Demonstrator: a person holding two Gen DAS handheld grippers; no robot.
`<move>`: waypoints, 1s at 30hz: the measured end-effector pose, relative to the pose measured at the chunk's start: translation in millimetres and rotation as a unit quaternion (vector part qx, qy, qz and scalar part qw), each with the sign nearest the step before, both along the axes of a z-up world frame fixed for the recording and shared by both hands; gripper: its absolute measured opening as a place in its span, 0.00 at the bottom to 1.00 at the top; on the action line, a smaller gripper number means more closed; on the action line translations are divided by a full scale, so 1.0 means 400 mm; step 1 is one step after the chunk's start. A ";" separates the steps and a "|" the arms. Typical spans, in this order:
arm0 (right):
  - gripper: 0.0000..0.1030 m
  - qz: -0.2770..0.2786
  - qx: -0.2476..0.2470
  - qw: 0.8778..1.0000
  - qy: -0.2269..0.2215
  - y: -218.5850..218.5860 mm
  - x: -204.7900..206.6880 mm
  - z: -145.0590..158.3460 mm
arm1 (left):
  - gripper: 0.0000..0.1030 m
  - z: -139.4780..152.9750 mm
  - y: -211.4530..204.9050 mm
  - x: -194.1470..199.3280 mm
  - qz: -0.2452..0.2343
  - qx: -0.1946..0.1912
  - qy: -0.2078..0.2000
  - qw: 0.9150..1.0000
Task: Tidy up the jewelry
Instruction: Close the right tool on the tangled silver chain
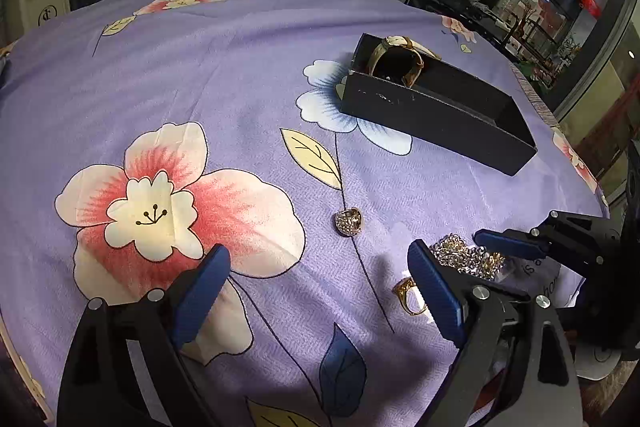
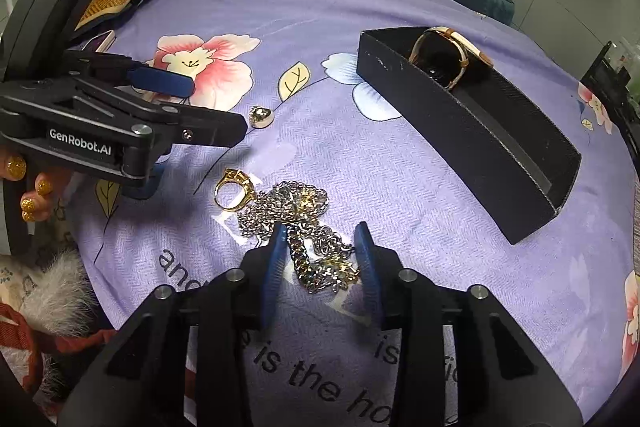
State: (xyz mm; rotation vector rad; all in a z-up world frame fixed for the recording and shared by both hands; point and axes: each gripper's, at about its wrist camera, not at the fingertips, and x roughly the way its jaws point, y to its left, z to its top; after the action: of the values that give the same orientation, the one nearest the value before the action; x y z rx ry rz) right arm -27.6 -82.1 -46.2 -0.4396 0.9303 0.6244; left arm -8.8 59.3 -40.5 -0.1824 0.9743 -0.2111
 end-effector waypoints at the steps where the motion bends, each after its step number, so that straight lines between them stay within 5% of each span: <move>1: 0.24 0.005 -0.002 1.000 -0.002 0.004 -0.006 0.000 | 0.85 0.000 -0.001 0.000 -0.001 0.000 0.000 1.000; 8: 0.16 -0.022 0.026 0.999 0.004 -0.003 -0.003 0.010 | 0.84 0.016 -0.018 -0.009 -0.023 -0.003 -0.017 1.000; 22: 0.14 -0.094 0.166 0.982 -0.009 -0.103 0.052 0.213 | 0.85 0.067 -0.119 -0.046 -0.124 -0.032 -0.088 0.988; 23: 0.00 -0.092 0.174 0.980 -0.010 -0.104 0.051 0.224 | 0.85 0.072 -0.132 -0.044 -0.129 -0.029 -0.097 0.986; 27: 0.00 -0.097 0.168 0.981 -0.028 -0.100 0.047 0.250 | 0.85 0.077 -0.180 -0.024 -0.139 -0.024 -0.107 0.984; 28: 0.00 -0.101 0.165 0.981 -0.031 -0.101 0.048 0.250 | 0.84 0.076 -0.187 -0.015 -0.134 -0.023 -0.106 0.985; 30: 0.01 -0.105 0.172 0.979 -0.021 -0.110 0.052 0.244 | 0.55 0.063 -0.195 0.008 -0.126 -0.032 -0.087 0.988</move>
State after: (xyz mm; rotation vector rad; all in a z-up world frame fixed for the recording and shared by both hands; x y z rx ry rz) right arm -6.8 -126.0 51.2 -0.0442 0.7962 0.5666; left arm -5.4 -18.6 -15.3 -0.0973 0.8158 -0.4842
